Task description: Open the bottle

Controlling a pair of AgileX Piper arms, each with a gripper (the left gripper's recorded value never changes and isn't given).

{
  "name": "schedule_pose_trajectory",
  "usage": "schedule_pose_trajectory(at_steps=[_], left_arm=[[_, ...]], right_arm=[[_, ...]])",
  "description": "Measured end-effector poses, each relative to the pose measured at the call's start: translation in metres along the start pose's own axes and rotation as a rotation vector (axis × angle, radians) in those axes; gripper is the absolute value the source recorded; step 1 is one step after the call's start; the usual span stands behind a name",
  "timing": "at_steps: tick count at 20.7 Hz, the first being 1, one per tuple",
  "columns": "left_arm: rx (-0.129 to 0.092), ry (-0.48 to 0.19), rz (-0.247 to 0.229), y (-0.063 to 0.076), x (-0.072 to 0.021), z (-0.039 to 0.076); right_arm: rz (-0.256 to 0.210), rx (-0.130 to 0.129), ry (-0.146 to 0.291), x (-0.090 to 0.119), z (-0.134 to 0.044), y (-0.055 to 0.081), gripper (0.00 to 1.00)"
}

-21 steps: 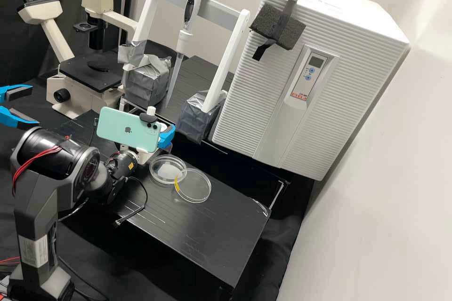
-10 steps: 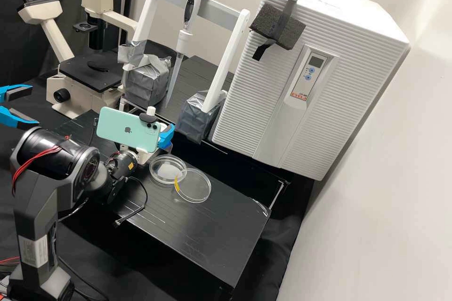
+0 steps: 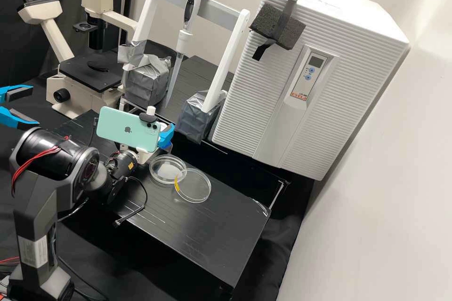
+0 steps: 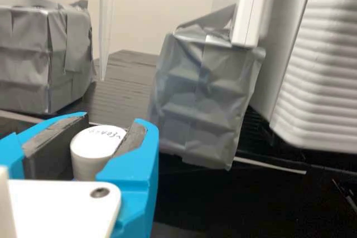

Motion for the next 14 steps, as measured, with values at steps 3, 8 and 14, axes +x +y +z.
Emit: schedule_pose_trajectory(at_steps=[3, 8, 14], left_arm=[[-0.001, 0.001, 0.000, 0.000, -0.0001, 0.000], [-0.007, 0.003, -0.003, -0.002, -0.0009, 0.001], [-0.007, 0.000, -0.004, -0.002, -0.0006, 0.001]], right_arm=[[0.027, 0.002, 0.022, -0.003, -0.006, 0.008, 0.00], [0.052, 0.015, 0.053, -0.007, -0.017, 0.014, 0.00], [0.064, 0.018, 0.074, -0.016, -0.022, 0.017, 0.00]])
